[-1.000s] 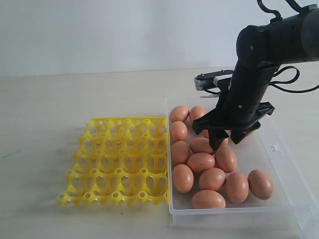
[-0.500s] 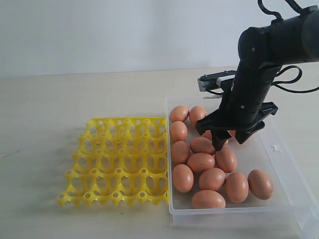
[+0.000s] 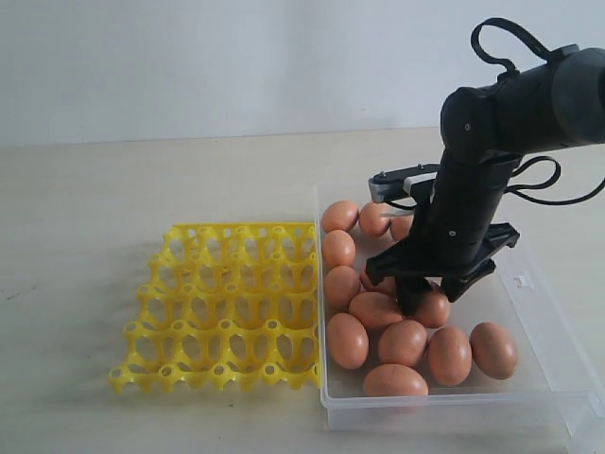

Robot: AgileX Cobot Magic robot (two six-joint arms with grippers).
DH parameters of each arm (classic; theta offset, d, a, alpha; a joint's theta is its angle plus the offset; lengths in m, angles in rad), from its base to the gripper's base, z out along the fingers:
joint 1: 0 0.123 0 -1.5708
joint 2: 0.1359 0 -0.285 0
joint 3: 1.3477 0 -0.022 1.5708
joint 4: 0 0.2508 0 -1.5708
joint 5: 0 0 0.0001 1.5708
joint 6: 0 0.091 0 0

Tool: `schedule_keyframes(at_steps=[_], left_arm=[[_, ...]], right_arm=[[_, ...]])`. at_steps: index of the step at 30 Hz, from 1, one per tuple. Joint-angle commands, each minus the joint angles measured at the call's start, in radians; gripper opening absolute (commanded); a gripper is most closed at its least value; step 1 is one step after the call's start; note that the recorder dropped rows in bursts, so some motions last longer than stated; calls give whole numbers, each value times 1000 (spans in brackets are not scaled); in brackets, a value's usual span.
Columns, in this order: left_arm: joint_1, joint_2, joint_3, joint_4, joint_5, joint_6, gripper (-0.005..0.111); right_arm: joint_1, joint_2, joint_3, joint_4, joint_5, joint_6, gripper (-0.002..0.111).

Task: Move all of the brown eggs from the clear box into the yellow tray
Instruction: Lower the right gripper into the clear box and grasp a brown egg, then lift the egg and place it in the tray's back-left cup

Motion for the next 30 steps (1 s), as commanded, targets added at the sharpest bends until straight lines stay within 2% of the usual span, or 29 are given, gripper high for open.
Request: schedule_keyframes(at_steps=[1,6,9,11,16,22,30], left_arm=[[2,1,-4,-2,-9,-3,0],[2,1,-4,-2,-9,-3,0],[2,1,-4,-2,-9,-3,0],[2,1,-4,-2,-9,-3,0],[2,1,-4,-2,-9,-3,0],[2,1,-4,-2,-9,-3,0],[2,1,-4,-2,-9,-3,0]], right_arm=[[4,-2,28,-5,-54,2,55],[4,12,28,-3,-82,2,55],[4,13,28,-3,-108,2,48],[4,10,28,-3,-119,2,38],[4,-4,28,5,-106,-48,0],[4,-48,28,5,-105,-61,0],[48,-273,28,16,-152,-95,0]])
